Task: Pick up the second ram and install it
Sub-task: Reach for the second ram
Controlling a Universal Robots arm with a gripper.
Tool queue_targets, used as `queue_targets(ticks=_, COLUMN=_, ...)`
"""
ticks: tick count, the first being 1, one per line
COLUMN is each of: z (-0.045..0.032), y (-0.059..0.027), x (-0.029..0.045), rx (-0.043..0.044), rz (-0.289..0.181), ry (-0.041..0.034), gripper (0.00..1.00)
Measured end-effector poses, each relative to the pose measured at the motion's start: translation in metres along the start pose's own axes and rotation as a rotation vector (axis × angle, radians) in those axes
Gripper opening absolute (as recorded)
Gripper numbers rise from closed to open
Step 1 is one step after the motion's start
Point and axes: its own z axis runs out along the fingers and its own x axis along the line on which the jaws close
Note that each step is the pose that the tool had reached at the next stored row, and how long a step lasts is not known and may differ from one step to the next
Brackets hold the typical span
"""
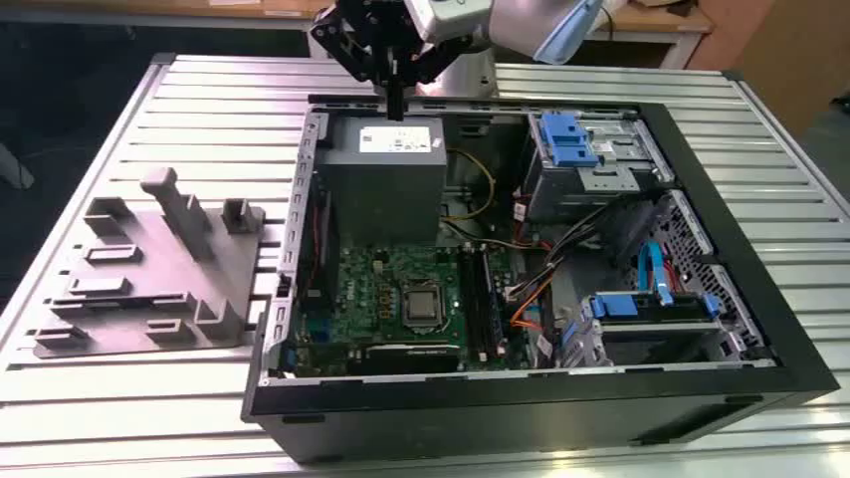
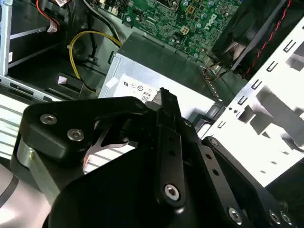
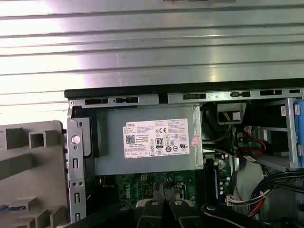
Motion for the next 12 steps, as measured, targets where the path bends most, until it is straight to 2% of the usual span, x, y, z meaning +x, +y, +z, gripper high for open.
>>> queue_targets(ticks=12, z=0.0, y=0.0, x=0.0, rx=0.0, rz=0.0, ry=0.0, gripper=0.1)
